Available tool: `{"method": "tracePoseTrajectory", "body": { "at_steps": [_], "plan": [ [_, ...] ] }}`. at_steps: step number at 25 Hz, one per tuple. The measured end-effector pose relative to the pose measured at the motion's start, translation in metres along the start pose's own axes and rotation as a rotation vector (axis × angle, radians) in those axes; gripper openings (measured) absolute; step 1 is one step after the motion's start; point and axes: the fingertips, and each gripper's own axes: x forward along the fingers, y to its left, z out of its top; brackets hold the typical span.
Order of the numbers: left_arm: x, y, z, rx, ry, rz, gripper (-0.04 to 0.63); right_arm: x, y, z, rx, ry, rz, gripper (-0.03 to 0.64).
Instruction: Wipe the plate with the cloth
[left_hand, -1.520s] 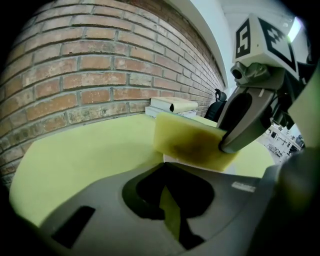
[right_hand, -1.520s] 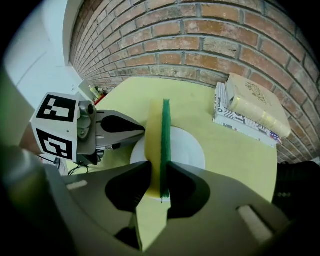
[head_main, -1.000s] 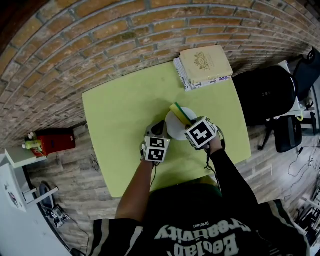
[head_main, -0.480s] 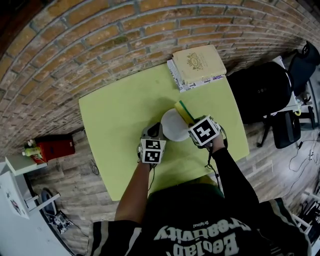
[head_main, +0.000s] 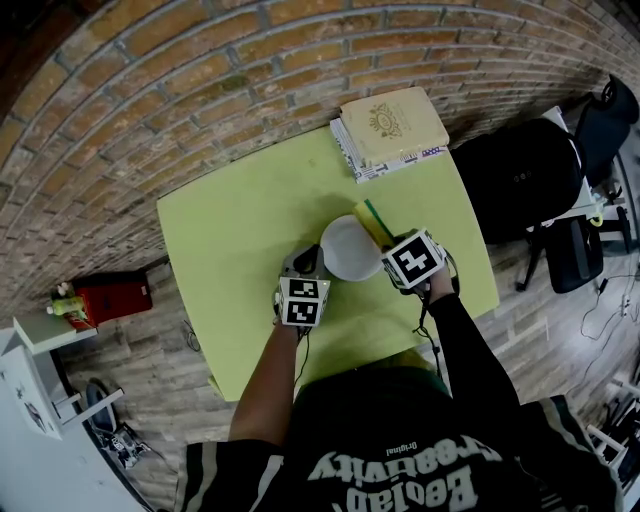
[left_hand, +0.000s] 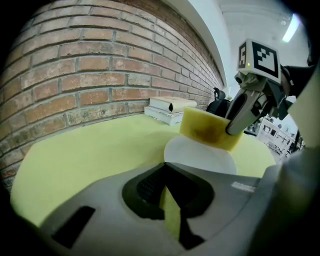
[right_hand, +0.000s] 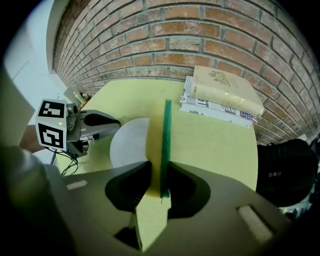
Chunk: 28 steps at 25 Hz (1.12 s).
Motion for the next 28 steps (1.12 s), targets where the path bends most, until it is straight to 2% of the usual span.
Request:
{"method": "tracePoseTrajectory", "body": {
  "at_steps": [4,9,14,19,21,23,25,28],
  "plan": [
    [0.001,0.002,-0.002,-0.011,0.010,0.001,0.009,-0.001,0.007,0.003,-0.023,-0.010,0.006,0.109],
    [0.003,0.007,-0.005,-0.084,0.038,-0.009,0.009,-0.001,0.033,0.007,-0.052,-0.035,0.071,0.112],
    [-0.004,0.006,-0.011,-0.084,0.057,-0.003,0.009,0.002,0.062,0.012,-0.098,-0.030,0.118,0.112],
    [-0.009,-0.001,-0.010,-0.116,0.021,-0.063,0.008,0.006,0.081,0.014,-0.129,-0.016,0.149,0.114],
    [-0.009,-0.004,-0.010,-0.108,0.018,-0.086,0.008,0.008,0.086,0.011,-0.140,0.002,0.158,0.114],
    [-0.008,-0.008,-0.013,-0.068,0.038,-0.096,0.008,0.012,0.089,0.008,-0.138,0.016,0.162,0.114],
    [-0.006,-0.011,-0.016,-0.037,0.049,-0.088,0.008,0.012,0.089,0.008,-0.138,0.021,0.159,0.114],
    [-0.004,-0.009,-0.015,-0.034,0.034,-0.074,0.008,0.012,0.090,0.009,-0.142,0.027,0.152,0.113]
  ]
}}
